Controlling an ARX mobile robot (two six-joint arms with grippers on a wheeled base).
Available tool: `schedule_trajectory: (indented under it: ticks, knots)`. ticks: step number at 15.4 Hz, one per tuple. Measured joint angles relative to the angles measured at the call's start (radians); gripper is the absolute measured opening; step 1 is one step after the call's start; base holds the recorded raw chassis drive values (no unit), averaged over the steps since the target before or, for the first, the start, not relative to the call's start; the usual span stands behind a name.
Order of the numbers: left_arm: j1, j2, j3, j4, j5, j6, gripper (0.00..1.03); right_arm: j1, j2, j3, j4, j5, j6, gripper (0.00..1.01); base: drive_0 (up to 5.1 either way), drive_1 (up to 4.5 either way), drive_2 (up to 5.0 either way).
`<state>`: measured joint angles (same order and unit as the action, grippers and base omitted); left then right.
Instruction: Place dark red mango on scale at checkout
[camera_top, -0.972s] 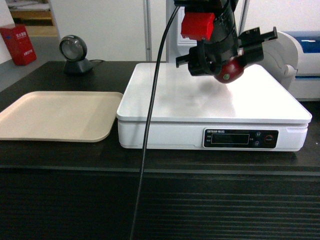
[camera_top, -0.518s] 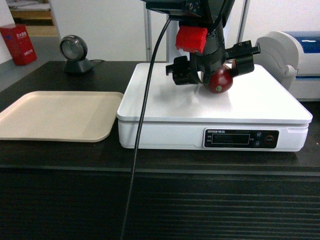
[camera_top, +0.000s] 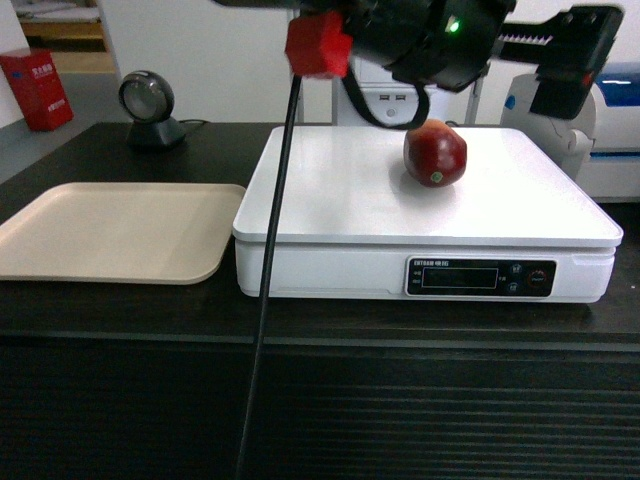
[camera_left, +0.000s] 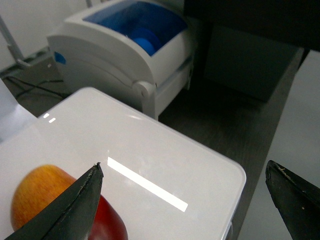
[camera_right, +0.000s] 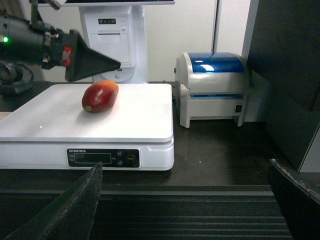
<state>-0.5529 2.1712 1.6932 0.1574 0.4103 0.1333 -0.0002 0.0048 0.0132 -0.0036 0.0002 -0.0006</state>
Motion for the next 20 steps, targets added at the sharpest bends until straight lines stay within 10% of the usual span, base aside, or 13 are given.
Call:
schedule_trajectory:
  ticks: [2, 12, 20]
  knots:
    - [0.089, -0.085, -0.106, -0.008, 0.169, 0.017, 0.98, 0.0, 0.0, 0.0, 0.0, 0.0, 0.0, 0.98, 0.0, 0.0, 0.0]
    - [0.236, -0.27, -0.231, 0.048, 0.222, -0.031, 0.98, 0.0, 0.0, 0.0, 0.0, 0.0, 0.0, 0.98, 0.0, 0.0, 0.0]
    - [0.486, -0.693, -0.706, 0.209, -0.002, -0.026, 0.98, 0.0, 0.0, 0.0, 0.0, 0.0, 0.0, 0.98, 0.0, 0.0, 0.0]
